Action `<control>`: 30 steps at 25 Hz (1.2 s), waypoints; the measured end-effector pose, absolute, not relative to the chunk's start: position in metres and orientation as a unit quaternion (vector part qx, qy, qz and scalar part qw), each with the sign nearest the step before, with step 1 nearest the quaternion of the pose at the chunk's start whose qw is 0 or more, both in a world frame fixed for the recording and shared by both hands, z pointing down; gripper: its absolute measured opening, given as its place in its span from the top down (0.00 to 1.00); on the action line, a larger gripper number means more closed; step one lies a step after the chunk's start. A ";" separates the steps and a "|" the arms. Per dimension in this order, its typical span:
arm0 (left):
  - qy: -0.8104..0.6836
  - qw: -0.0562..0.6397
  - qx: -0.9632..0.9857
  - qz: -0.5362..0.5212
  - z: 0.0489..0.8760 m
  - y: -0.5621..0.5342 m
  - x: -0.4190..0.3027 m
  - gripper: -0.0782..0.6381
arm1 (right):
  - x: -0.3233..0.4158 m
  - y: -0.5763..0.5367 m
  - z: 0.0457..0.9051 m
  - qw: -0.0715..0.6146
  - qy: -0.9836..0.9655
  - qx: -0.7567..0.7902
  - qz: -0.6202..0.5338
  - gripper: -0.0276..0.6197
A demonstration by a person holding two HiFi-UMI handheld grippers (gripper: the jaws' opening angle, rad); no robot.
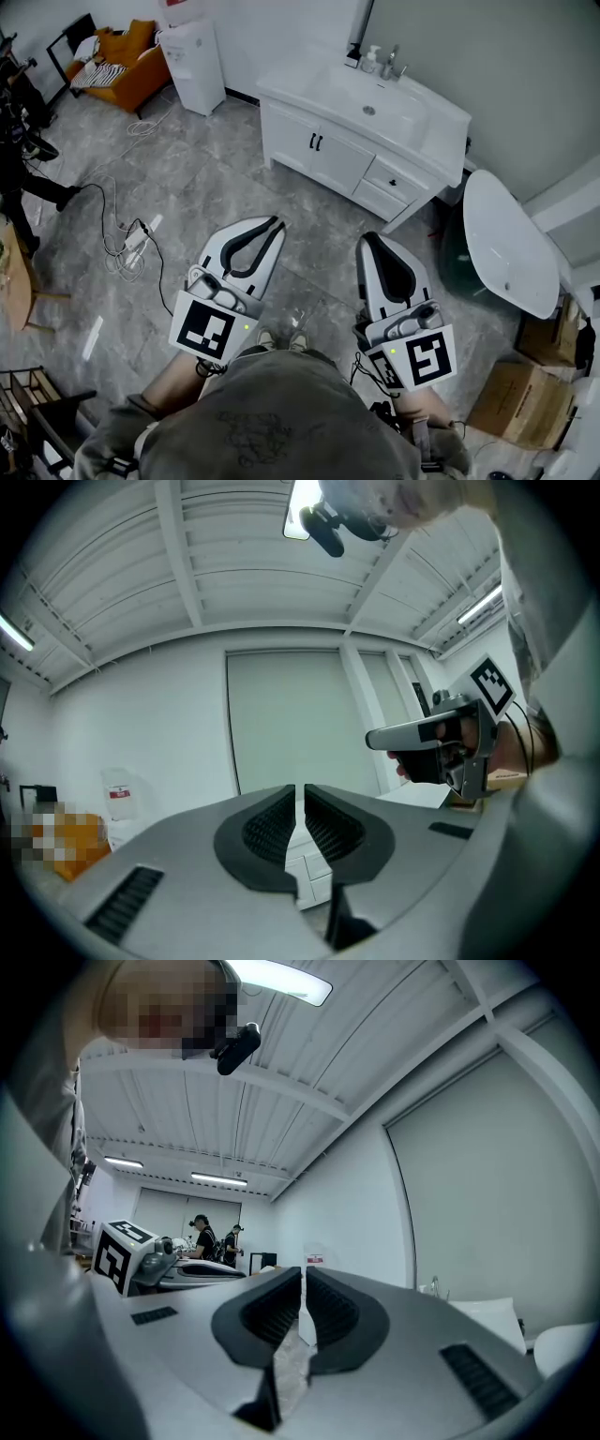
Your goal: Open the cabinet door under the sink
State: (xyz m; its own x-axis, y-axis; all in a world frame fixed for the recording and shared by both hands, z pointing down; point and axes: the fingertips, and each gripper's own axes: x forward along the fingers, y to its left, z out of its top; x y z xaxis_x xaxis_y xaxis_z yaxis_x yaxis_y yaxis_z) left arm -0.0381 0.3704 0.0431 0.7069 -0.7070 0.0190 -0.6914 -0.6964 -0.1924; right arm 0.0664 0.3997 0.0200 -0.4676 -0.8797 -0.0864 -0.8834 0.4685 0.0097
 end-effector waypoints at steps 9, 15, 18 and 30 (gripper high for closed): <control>0.388 0.093 -0.915 -0.059 0.047 0.355 -0.010 0.83 | 0.096 0.380 0.030 0.037 0.862 -0.506 0.015 0.90; 0.401 0.093 -0.909 -0.061 0.054 0.350 0.004 0.84 | 0.113 0.369 0.036 0.040 0.868 -0.495 0.015 0.90; 0.406 0.091 -0.908 -0.059 0.059 0.350 0.007 0.84 | 0.116 0.366 0.040 0.037 0.870 -0.490 0.020 0.90; 0.397 0.119 -0.909 -0.051 0.079 0.317 0.020 0.84 | 0.118 0.332 0.068 0.025 0.870 -0.492 0.038 0.90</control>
State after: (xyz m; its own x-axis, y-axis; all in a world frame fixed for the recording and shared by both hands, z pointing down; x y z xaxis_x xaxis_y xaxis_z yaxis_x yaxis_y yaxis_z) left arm 0.0200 0.3166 0.0795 0.6801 -0.7332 -0.0026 -0.7091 -0.6568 -0.2565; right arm 0.1179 0.3316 0.0684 -0.5152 -0.8533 -0.0799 -0.8570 0.5135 0.0417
